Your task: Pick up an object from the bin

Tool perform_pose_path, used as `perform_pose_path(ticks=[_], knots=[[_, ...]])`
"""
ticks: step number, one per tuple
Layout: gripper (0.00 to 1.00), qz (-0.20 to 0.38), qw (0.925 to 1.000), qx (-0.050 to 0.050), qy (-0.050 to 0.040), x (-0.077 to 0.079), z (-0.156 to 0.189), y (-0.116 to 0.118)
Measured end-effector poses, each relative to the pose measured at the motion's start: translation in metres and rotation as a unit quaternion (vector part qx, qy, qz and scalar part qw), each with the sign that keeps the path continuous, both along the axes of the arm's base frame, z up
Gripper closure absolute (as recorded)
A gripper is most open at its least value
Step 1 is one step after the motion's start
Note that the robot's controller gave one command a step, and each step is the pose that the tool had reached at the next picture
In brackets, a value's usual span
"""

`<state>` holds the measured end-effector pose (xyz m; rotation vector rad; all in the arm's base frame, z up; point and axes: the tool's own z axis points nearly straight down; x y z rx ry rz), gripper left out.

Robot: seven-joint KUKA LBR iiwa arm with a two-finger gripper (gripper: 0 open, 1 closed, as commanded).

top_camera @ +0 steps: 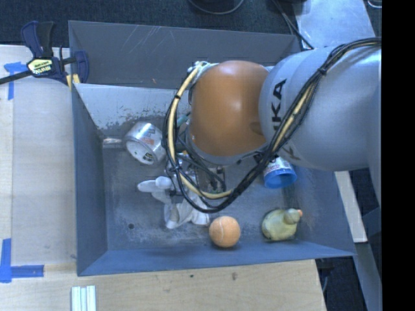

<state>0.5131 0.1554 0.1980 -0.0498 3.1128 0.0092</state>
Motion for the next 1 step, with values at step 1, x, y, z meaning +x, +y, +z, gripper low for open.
perform_pose_path(ticks=[1], knots=[[1.00,0.000,1.0000,0.000,0.0001,-0.0001,-0.0001,0.0000]])
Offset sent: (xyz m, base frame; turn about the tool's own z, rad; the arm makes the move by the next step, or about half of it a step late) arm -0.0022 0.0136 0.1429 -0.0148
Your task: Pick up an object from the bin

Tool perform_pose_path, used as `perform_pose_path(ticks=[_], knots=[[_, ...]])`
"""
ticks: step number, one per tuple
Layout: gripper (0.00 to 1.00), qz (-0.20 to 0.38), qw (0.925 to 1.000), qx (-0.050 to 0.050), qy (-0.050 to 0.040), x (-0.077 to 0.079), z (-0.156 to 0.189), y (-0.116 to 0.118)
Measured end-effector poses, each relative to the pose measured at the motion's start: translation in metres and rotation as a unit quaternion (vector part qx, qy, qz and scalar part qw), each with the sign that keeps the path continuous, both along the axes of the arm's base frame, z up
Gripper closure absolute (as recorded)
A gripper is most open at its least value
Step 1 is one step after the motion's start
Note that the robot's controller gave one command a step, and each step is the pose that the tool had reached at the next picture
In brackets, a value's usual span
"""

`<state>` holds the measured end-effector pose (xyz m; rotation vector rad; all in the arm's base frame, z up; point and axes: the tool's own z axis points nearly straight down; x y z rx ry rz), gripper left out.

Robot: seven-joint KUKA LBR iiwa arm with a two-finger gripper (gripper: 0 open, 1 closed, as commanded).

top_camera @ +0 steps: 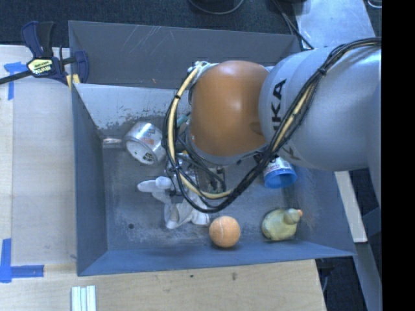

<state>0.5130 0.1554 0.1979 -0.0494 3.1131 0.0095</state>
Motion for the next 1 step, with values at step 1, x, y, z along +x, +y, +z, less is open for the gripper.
perform_pose_path(ticks=[1], knots=[[1.00,0.003,1.0000,-0.001,0.0028,-0.0016,0.0455,0.0039]])
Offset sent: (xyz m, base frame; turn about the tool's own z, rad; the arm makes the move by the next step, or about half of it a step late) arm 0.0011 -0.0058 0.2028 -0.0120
